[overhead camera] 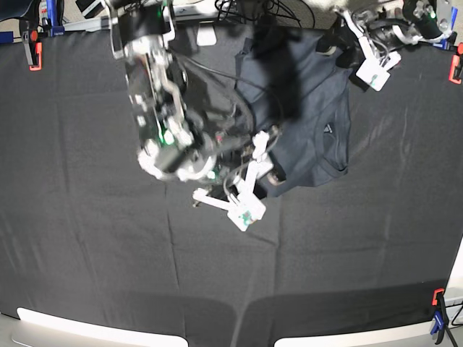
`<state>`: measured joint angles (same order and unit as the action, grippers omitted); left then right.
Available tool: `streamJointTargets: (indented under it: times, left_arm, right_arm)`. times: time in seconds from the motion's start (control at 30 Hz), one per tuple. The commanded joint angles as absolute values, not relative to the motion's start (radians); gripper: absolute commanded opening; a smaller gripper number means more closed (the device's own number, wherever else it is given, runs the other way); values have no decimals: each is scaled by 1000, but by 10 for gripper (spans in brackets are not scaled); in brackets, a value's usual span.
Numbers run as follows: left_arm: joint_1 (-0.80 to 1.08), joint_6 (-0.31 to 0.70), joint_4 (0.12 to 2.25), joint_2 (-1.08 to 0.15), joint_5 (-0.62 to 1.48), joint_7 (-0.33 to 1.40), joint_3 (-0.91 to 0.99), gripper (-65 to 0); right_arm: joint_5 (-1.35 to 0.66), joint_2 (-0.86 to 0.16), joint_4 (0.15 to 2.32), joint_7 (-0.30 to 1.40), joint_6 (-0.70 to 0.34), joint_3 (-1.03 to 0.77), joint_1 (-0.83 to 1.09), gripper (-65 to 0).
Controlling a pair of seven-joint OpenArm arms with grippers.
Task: Layout the t-shirt on the table in an organized manner, then fold the t-shirt properly
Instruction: 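Lower the folded layer onto the shirt and release both grippers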
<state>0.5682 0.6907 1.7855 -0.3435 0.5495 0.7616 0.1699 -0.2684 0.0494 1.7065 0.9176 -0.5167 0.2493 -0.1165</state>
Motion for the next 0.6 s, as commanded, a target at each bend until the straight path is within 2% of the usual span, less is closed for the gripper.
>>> streamJointTargets:
  times: [0.0, 0.27, 0.47, 0.57]
  left_arm:
    - [552, 685, 1776, -349, 542, 761, 173, -360]
    - [419, 636, 1632, -349, 539, 760, 173, -360]
    - [312, 628, 1502, -350, 426, 715, 173, -360]
    - [258, 553, 1436, -350, 356, 658, 173, -360]
  right_arm:
    - [-283, 53, 1695, 891, -519, 250, -150, -394]
    - [-235, 52, 1452, 906, -550, 249, -245, -394]
    - [-212, 9, 1447, 918, -561, 249, -248, -396]
    - [-212, -33, 1454, 940, -561, 249, -247, -396]
